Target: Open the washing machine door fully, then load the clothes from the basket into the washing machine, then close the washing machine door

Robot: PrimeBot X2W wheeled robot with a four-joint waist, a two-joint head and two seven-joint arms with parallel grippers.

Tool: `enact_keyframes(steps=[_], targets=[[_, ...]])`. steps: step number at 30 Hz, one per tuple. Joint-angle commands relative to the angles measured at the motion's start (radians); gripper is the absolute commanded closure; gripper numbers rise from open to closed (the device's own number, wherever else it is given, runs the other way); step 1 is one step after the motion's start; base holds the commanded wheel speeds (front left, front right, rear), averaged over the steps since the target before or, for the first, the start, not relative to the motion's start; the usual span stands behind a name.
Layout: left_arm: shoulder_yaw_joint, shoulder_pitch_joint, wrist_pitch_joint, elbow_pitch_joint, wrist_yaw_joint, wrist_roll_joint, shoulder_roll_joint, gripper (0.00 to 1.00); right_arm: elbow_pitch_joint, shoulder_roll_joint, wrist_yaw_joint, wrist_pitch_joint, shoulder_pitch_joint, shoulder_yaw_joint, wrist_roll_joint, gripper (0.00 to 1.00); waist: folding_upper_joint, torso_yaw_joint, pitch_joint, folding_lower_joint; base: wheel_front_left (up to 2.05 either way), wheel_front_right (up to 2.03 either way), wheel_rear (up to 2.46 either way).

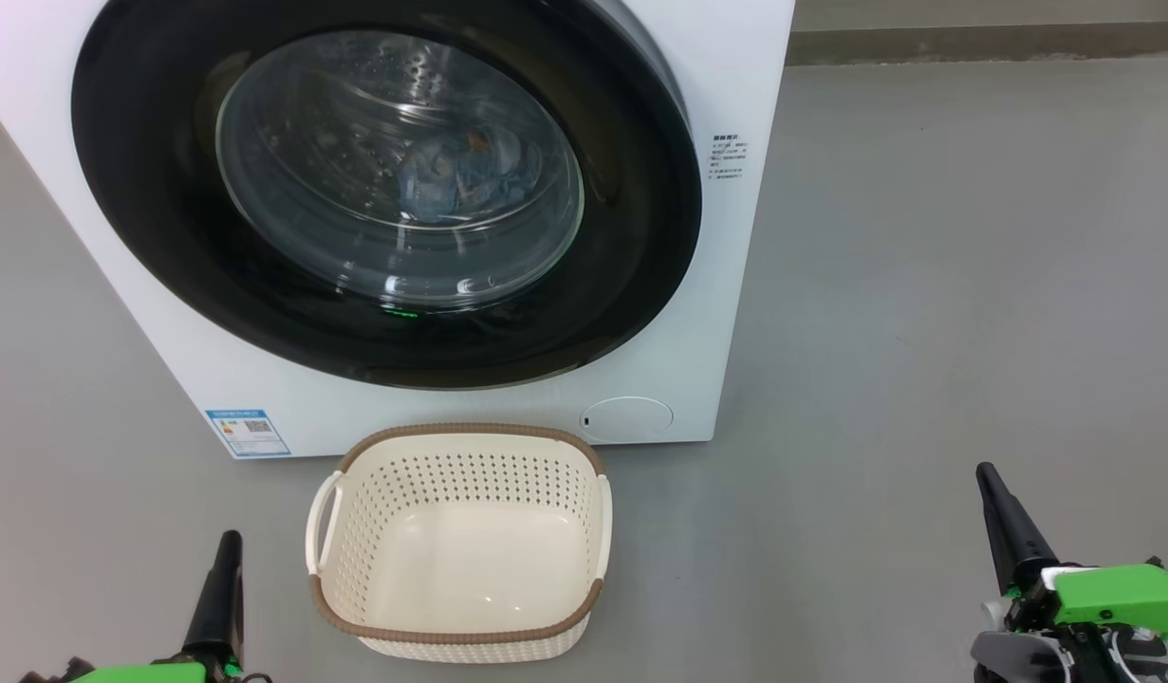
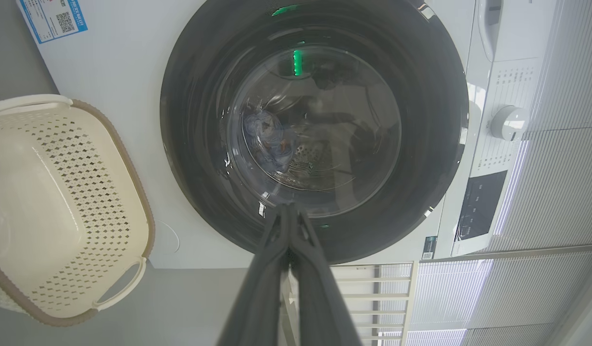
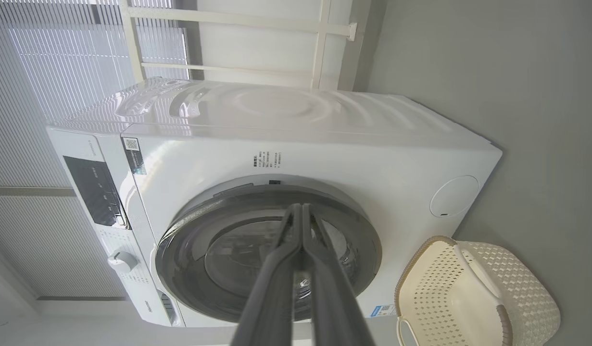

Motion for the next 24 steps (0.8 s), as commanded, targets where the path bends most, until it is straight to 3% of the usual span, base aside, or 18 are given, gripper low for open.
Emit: enact_keyframes(steps=[1,24], targets=[[0.034,-0.046,0.009,-0.017,0.001,-0.019,0.003,1.0,-0.024,-0.019,0.0,0.008,-0.053,0.012,0.038,1.0,0.0,0.0,0.0,-0.0001,0.0,0.0,0.0],[0.042,-0.05,0.02,-0.014,0.001,-0.041,-0.005,1.0,-0.023,-0.015,0.0,0.022,-0.054,0.001,0.067,1.0,0.0,0.001,-0.001,-0.0001,0.0,0.0,0.0]])
